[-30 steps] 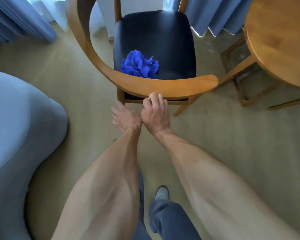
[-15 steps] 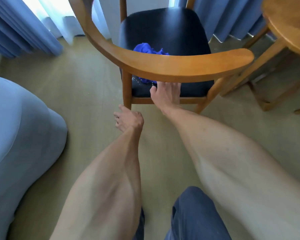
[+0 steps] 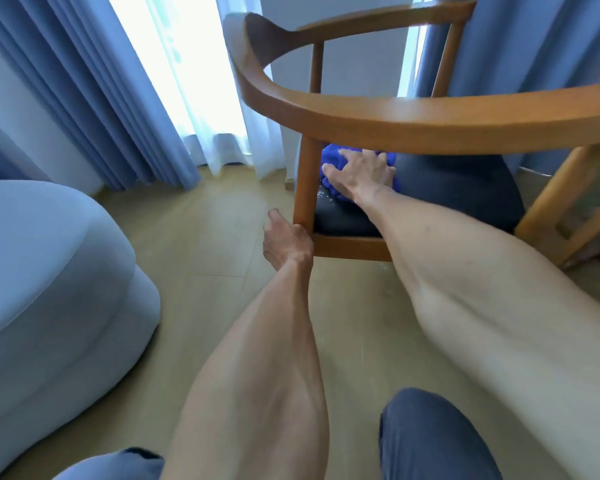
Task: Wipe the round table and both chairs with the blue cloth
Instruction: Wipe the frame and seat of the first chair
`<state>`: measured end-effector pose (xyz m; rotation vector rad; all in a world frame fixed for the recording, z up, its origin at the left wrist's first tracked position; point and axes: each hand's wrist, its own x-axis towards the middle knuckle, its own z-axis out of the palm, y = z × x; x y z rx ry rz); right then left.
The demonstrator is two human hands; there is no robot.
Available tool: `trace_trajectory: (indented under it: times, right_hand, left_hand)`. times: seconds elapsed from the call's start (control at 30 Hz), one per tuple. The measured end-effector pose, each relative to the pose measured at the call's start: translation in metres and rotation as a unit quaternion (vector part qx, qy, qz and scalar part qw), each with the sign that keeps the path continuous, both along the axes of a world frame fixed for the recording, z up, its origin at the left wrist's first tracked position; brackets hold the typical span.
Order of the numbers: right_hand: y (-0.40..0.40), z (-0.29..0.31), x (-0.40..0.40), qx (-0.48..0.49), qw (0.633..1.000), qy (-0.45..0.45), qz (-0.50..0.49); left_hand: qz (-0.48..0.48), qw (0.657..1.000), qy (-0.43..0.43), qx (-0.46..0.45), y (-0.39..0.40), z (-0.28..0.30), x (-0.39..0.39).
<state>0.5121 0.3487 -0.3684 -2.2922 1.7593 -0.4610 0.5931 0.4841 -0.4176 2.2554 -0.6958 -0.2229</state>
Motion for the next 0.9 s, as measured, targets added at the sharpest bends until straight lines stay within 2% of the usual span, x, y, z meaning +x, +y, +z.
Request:
trace_trajectory:
  times: [0.1, 0.17, 0.27, 0.43, 0.5, 0.63, 0.73, 0.9]
  right_hand:
    - [-0.003, 0.006, 0.0, 0.028, 0.998, -0.033, 0.039]
    - [0.001, 0.01, 0.015, 0.021, 0.993, -0.063, 0.095]
    - [0.011, 0.003, 0.041, 0.025, 0.987, -0.039, 0.152]
    - [0.022, 0.007, 0.035, -0.001, 0.991, -0.048, 0.124]
    - [0.032, 0.003, 0.024, -0.018, 0.991, -0.067, 0.115]
    - [0.042, -0.004, -0.001, -0.039, 0.996, -0.045, 0.069]
    - [0.04, -0.005, -0.031, -0.033, 0.998, -0.041, 0.018]
    - [0.036, -0.006, -0.095, -0.044, 0.994, -0.046, -0.092]
  left_hand:
    - [-0.037, 0.997, -0.01, 0.074, 0.015, -0.025, -0.001]
    - [-0.045, 0.995, -0.017, 0.087, 0.018, -0.035, 0.006]
    - [-0.018, 0.996, -0.01, 0.082, 0.021, -0.048, 0.016]
    - [-0.008, 0.992, 0.026, 0.127, 0.04, -0.057, 0.009]
    - [0.0, 0.989, 0.056, 0.135, 0.044, -0.052, 0.001]
    - [0.02, 0.986, 0.075, 0.145, 0.046, -0.033, -0.028]
    - [0.034, 0.992, 0.049, 0.113, 0.041, -0.014, -0.056]
    - [0.023, 0.998, -0.041, 0.046, 0.028, 0.021, -0.088]
